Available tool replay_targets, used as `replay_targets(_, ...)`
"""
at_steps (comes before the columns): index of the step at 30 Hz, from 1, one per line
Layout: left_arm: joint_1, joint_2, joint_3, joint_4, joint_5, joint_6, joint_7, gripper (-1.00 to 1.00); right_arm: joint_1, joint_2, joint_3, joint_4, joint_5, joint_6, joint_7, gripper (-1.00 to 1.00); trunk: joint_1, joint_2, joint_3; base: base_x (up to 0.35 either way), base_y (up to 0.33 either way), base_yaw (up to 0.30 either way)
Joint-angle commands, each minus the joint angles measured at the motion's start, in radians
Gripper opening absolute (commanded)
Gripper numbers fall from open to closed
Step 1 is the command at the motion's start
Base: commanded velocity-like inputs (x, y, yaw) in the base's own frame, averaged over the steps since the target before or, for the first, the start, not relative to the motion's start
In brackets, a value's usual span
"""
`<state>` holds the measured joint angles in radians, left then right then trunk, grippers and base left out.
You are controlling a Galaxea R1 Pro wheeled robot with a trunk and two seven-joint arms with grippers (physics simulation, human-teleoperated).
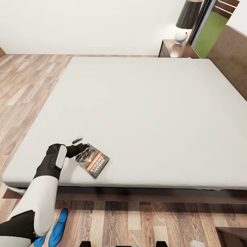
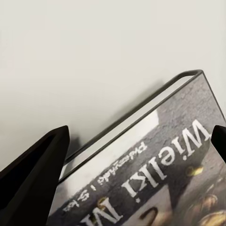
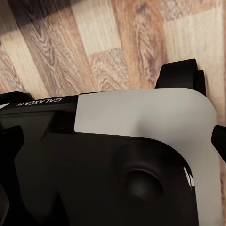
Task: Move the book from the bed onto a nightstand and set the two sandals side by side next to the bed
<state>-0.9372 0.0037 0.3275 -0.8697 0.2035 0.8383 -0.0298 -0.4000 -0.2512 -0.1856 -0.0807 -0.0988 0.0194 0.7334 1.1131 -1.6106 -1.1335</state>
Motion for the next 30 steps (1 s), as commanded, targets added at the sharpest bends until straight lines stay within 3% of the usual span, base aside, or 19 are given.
replay_targets(1,0.0,0.0,0.002,0.0,-0.004,0.007,-0.001,1.0,0.0,0.0,0.003,0.001,-0.01,0.002,0.004,1.0,0.0,0.0,-0.001,-0.006,0.0,0.0)
replay_targets(15,0.0,-0.001,0.002,0.0,-0.004,0.007,-0.001,1.0,0.0,0.0,0.003,0.001,-0.01,0.002,0.004,1.0,0.0,0.0,-0.001,-0.107,0.0,0.0)
replay_targets(30,0.0,-0.001,0.002,0.001,-0.004,0.007,-0.001,1.0,0.0,0.0,0.003,0.001,-0.01,0.002,0.003,1.0,0.0,0.0,-0.001,-0.011,0.0,0.0)
